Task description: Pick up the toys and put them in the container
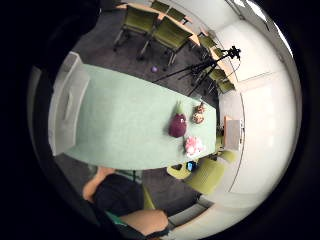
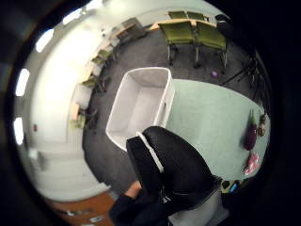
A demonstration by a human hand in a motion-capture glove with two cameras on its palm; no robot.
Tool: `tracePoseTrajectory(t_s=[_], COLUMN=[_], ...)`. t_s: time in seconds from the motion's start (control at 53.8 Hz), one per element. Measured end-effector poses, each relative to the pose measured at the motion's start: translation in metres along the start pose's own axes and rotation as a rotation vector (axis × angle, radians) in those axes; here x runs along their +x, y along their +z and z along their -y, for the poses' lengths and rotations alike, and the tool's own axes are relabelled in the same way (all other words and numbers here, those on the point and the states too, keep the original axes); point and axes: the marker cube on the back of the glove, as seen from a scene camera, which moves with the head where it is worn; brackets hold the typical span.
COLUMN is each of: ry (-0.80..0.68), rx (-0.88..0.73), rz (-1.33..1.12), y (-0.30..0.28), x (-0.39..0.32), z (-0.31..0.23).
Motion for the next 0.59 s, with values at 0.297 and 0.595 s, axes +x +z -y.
tracePoseTrajectory(t_s=[0.297, 0.595], ry=[0.001, 0.007], rx=[-0.015, -0.025], rz=[0.004, -0.007], y=[0.007, 0.001], x=[0.002, 0.040], z=[0.002, -0.006])
